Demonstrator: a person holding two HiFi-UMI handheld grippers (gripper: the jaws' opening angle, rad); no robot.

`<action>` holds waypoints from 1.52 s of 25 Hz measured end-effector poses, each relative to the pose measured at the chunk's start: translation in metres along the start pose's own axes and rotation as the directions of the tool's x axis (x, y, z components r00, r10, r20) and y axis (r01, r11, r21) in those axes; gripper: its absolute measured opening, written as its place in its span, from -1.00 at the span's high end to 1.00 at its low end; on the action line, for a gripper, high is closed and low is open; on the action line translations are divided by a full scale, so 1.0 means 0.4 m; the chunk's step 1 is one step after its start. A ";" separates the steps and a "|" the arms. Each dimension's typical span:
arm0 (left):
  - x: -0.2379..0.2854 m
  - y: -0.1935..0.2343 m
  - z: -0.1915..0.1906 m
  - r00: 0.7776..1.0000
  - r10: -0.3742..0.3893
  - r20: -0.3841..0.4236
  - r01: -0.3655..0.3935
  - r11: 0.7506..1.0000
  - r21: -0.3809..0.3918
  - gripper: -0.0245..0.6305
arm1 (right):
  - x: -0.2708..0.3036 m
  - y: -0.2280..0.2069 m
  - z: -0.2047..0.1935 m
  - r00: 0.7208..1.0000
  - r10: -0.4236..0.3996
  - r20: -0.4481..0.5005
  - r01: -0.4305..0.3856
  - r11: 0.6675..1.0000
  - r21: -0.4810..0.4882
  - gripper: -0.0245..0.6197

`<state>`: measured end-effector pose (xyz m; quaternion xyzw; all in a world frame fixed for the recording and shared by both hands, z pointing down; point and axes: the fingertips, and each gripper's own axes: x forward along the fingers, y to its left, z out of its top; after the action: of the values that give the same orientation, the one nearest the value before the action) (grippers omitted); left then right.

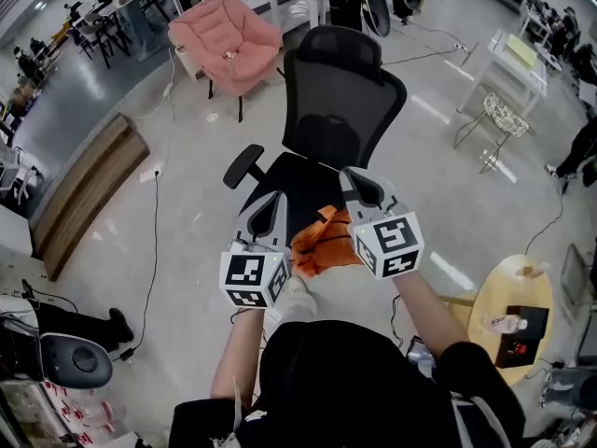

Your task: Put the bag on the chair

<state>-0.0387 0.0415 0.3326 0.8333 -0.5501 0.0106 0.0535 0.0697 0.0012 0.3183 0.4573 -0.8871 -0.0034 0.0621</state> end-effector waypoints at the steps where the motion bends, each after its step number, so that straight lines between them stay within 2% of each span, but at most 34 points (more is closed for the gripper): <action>1: 0.016 0.013 0.006 1.000 -0.005 0.000 0.005 1.000 0.001 0.89 | 0.019 -0.004 0.004 1.000 -0.001 -0.004 0.001 1.000 -0.002 0.92; 20: 0.237 0.377 0.052 1.000 -0.023 -0.021 0.022 0.999 -0.042 0.89 | 0.445 -0.017 0.047 0.997 -0.022 -0.075 0.022 1.000 -0.007 0.92; 31: 0.333 0.470 0.034 0.995 -0.094 -0.040 0.092 0.995 -0.048 0.89 | 0.581 -0.037 0.029 0.991 -0.072 -0.109 0.075 0.997 0.015 0.92; 38: 0.378 0.484 0.017 0.991 -0.127 -0.050 0.124 0.991 -0.058 0.89 | 0.619 -0.071 -0.005 0.984 -0.107 -0.141 0.110 0.994 0.013 0.92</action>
<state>-0.1570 -0.1729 0.3523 0.8639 -0.4951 0.0142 0.0916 -0.0491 -0.2160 0.3451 0.5048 -0.8542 0.0346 0.1194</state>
